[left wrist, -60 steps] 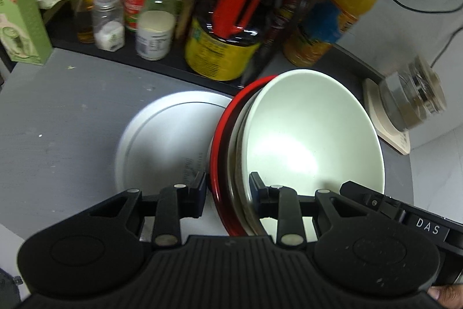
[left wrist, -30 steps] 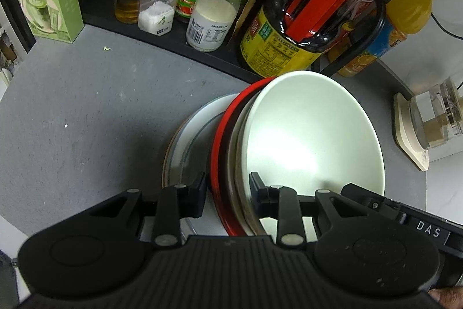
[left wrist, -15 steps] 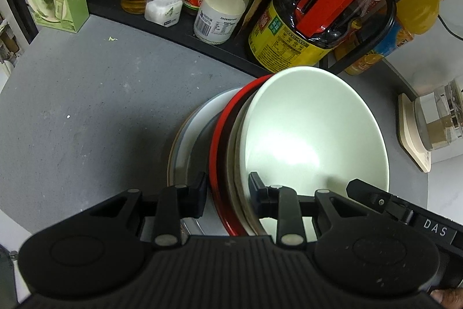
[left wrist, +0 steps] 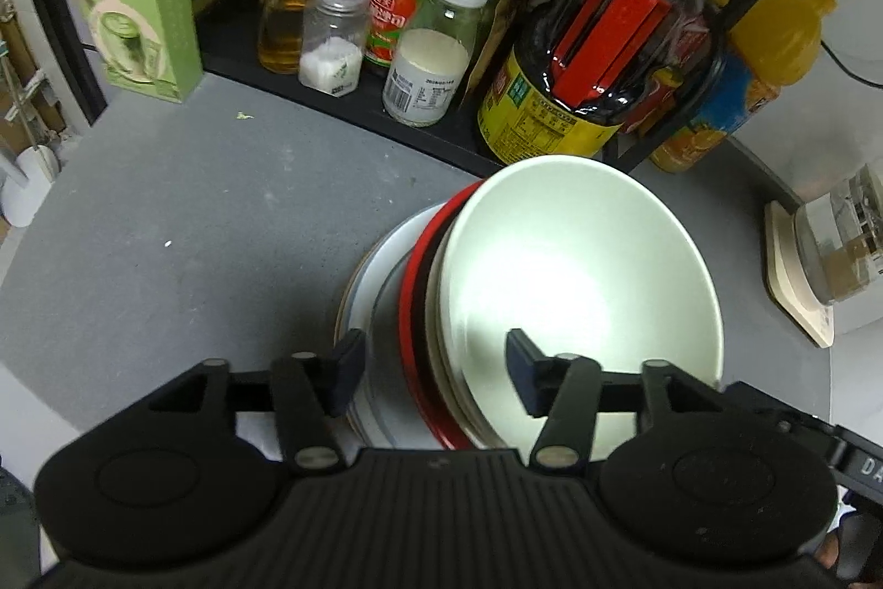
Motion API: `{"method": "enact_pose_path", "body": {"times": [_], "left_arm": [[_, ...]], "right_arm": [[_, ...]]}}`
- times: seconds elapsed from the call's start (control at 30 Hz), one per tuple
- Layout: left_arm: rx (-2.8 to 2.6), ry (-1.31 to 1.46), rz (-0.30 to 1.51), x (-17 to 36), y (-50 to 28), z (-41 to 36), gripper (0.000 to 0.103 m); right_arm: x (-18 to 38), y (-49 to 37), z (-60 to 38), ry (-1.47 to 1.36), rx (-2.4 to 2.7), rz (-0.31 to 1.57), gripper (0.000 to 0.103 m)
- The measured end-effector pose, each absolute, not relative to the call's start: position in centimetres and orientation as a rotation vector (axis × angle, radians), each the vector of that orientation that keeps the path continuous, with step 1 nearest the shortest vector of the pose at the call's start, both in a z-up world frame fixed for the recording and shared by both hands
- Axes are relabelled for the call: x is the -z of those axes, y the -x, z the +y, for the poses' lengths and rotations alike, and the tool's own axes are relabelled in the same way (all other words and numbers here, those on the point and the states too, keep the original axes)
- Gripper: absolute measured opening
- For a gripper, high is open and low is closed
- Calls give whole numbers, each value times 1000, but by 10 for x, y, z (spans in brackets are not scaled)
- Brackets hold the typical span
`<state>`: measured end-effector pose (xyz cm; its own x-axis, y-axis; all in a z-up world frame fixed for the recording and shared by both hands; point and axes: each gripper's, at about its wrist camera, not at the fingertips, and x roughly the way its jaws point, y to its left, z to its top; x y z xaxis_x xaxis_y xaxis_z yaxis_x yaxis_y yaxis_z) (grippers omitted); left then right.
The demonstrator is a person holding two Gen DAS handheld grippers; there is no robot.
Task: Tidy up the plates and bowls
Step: 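Lower the bowl stack onto the plates and open both grippers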
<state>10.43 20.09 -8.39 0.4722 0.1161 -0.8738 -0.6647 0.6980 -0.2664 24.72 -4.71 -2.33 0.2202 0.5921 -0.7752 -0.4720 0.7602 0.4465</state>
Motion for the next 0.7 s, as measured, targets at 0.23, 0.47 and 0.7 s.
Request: {"method": "enact_pose_path", "body": {"times": [0.23, 0.47, 0.7], "left_arm": [[-514, 590, 895, 56, -88, 162, 80], [-475, 552, 876, 37, -75, 119, 91], [-467, 504, 838, 11, -49, 91, 93]], "right_arm": [[-5, -229, -86, -117, -693, 1029, 103], [-28, -210, -126, -126, -657, 972, 103], [-45, -192, -149, -111, -622, 913, 103]]}}
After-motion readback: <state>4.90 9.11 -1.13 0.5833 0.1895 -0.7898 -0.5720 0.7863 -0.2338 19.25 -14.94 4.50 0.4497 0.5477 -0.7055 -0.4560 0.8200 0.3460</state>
